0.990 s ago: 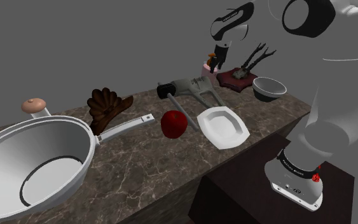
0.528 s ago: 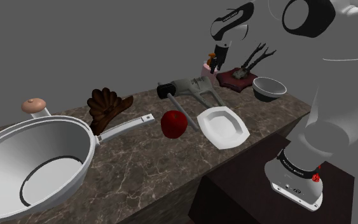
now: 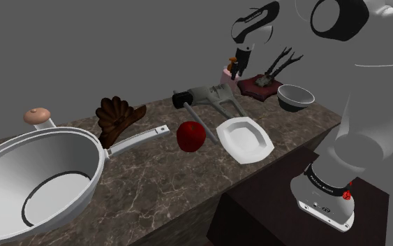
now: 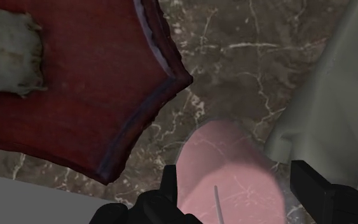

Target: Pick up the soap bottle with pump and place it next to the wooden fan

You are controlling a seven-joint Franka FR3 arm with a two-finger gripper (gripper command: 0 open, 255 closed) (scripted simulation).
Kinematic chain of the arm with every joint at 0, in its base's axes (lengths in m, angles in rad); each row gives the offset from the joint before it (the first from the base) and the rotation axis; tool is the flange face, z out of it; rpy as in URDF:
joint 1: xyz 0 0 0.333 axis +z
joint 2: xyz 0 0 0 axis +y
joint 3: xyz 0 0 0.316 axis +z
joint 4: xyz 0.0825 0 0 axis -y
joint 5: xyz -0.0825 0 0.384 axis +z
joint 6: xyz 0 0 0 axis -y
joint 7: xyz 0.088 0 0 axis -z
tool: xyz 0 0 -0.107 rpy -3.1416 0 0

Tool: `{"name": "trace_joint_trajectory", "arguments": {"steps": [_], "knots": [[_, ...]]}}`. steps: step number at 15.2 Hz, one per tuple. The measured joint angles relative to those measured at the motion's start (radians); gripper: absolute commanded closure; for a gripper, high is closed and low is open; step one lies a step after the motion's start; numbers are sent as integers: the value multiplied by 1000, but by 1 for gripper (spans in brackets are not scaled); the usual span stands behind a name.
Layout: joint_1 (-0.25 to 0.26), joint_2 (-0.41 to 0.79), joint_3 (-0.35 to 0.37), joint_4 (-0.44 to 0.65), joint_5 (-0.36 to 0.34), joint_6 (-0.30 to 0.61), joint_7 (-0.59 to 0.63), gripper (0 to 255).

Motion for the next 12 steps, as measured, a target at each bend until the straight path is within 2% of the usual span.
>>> {"name": "trace_joint_trajectory", "arguments": {"steps": [12], "knots": [[7,-64,-13,72,-30,-131,22,255]]}}
